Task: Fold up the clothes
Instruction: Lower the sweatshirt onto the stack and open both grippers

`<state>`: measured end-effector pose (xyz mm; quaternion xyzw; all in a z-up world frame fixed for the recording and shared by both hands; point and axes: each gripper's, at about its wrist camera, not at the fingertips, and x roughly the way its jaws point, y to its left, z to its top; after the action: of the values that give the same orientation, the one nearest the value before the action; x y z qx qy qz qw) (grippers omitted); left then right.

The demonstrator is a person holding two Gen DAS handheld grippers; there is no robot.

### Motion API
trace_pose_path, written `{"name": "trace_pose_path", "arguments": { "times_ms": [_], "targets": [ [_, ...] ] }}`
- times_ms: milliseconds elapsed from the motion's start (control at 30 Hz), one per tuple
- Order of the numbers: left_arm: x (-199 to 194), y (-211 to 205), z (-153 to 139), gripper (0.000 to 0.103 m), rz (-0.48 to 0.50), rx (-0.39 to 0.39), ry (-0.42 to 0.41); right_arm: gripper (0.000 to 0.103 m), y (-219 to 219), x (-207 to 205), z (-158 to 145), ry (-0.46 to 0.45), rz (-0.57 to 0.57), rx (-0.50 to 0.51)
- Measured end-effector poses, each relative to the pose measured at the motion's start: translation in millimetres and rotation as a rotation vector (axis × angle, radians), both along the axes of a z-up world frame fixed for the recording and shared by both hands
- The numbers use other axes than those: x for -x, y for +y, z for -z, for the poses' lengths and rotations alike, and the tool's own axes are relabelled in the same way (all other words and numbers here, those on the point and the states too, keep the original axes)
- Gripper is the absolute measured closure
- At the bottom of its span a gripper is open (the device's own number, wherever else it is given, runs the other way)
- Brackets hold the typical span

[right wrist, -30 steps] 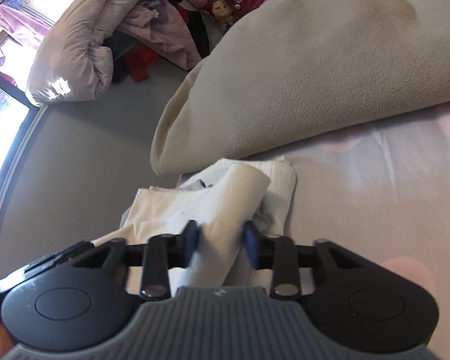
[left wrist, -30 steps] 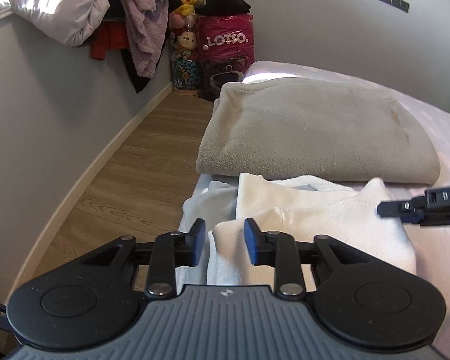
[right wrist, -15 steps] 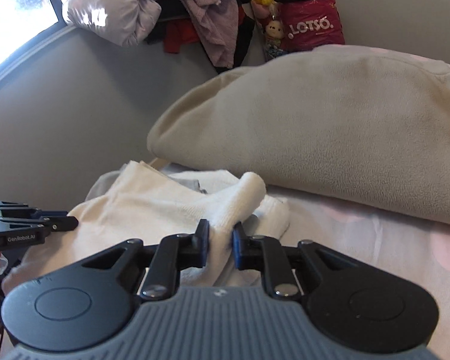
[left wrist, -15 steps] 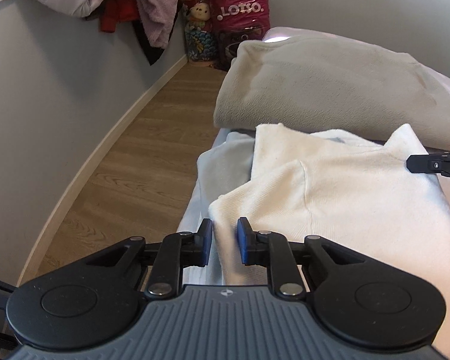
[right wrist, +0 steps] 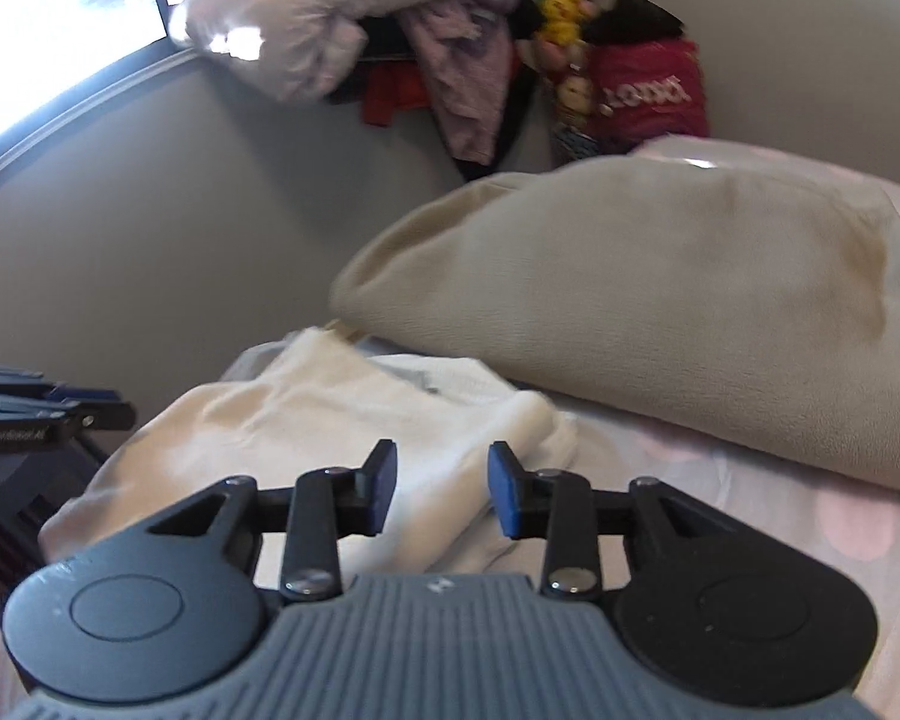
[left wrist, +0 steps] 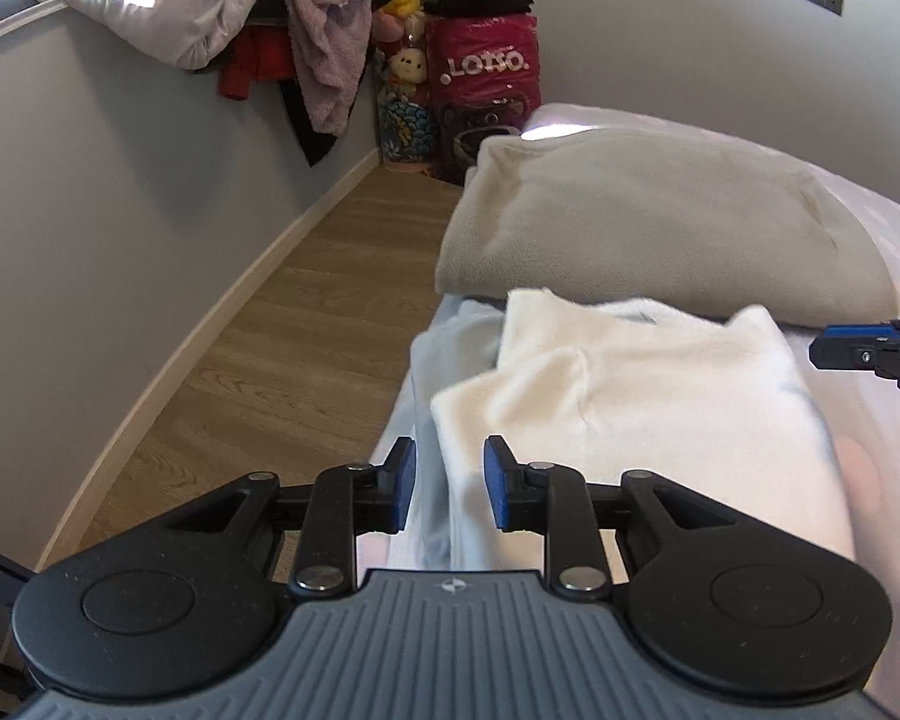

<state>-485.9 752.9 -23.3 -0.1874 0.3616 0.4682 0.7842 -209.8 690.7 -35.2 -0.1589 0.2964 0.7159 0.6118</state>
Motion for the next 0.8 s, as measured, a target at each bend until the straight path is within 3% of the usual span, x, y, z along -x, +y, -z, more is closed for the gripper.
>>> {"name": "trace_pose_path", "arguments": {
  "times_ms": [267, 467, 567, 633, 800],
  "targets": [
    [-6, -33, -2, 0.080, 0.025, 0.039, 0.038, 0.067, -48, 58, -5, -0.090, -0.166, -0.028],
    [-1, -30, 19, 0.080, -0.010, 0.103, 0.048, 0.068, -51, 70, 15, -0.137, -0.159, 0.044],
    [5, -26, 32, 0.075, -0.035, 0.135, 0.034, 0.069, -45, 70, 21, -0.148, -0.160, 0.072],
    [9, -25, 38, 0.061, -0.063, 0.149, 0.022, 0.069, -41, 68, 23, -0.140, -0.153, 0.091],
    [16, -35, 29, 0.061, -0.100, 0.153, -0.001, 0.067, -43, 65, 14, -0.129, -0.144, 0.118]
  ]
}}
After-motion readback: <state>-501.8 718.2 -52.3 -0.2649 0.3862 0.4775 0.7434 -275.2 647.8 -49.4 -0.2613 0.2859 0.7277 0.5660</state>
